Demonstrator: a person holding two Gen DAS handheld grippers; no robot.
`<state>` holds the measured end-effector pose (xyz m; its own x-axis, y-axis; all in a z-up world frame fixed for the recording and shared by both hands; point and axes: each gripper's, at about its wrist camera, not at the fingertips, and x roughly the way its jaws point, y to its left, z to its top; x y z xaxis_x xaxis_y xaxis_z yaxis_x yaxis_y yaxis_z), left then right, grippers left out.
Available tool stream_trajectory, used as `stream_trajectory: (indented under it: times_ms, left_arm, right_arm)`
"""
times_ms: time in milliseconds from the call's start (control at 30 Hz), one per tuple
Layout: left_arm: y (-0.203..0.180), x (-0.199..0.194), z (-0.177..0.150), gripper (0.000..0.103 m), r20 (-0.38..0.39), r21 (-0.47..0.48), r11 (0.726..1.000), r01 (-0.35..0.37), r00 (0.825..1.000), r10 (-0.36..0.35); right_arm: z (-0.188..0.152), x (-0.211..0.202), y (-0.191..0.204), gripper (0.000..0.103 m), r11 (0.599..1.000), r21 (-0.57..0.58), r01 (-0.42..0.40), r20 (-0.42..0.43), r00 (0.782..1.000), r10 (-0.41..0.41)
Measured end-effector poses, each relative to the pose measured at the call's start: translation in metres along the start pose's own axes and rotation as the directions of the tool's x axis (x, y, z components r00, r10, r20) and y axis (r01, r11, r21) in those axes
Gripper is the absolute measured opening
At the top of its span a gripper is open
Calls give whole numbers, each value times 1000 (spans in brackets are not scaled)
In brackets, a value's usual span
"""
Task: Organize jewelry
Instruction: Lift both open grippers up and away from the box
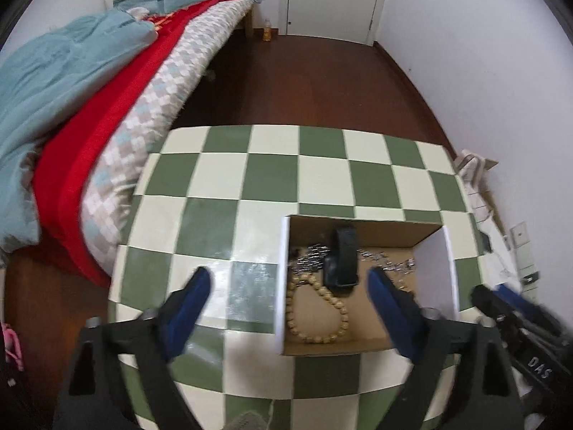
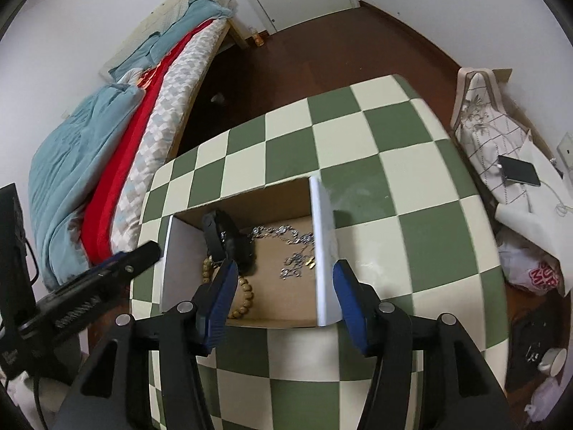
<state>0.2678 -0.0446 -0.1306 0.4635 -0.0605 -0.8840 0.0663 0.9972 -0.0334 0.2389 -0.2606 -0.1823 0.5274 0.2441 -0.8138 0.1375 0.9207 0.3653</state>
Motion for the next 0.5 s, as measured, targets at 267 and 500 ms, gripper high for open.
stream_trajectory:
  times_ms: [267,500]
  left_arm:
    - [11,-11,-19,103,-8,11,996,-93,996,94]
    - [17,-48,-34,103,33,2,995,-96,995,96]
  right_arm:
    - [-3,-10,17,99,955,-139,261,18,965,-261]
    - [-18,-26,31,103,928,-178,327,32,945,-326]
